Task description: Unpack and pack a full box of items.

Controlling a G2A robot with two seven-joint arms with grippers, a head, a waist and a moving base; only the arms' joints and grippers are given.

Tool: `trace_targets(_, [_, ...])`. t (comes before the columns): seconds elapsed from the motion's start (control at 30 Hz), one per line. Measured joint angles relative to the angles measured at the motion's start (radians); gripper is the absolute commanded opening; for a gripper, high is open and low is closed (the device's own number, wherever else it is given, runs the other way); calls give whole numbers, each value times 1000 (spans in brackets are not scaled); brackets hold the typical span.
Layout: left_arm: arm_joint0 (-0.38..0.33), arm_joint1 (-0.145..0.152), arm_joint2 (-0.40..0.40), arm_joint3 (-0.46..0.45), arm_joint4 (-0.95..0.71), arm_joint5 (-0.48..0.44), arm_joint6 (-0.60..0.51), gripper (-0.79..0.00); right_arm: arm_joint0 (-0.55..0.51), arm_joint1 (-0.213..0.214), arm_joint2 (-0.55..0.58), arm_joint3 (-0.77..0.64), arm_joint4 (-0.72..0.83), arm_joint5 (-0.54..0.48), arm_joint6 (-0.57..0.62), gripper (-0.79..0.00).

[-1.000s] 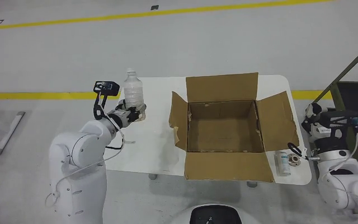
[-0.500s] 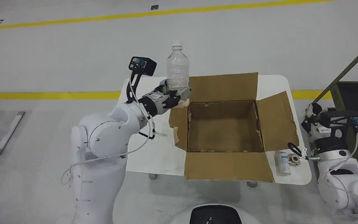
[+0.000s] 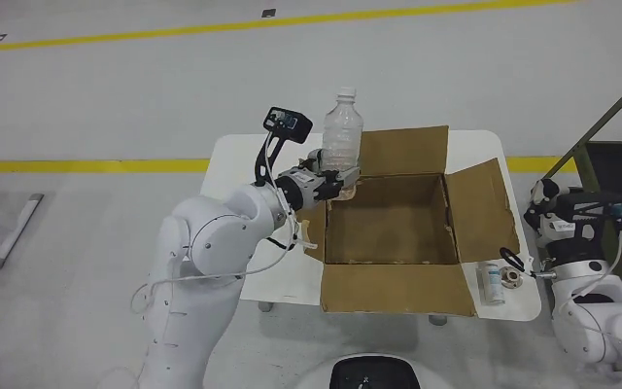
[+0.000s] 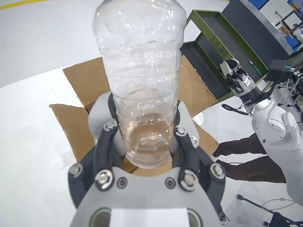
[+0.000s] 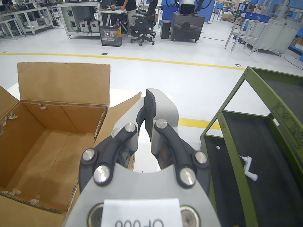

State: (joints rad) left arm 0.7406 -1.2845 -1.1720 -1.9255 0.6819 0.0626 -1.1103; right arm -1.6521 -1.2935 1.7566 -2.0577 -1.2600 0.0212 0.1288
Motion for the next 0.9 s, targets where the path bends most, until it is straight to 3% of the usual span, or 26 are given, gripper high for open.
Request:
trace_targets(0.27, [12,2,25,16,4,-24,11,-785,1,4,34,6,-5,-30,-18,-785])
trace_targets(0.57, [-179,-54,275,262,-43,139,-130,-785,7,6,101,25,14,-12,-21,-785])
trace_targets(0.73, [-204,-86,380,361,-106,193,-140,-785,-5,5,111,19,29,-9,-21,-785])
trace_targets(0.9, [-199,-94,402,390,-139,202,-136,-785,-18,4,112,16,33,-12,-23,-785])
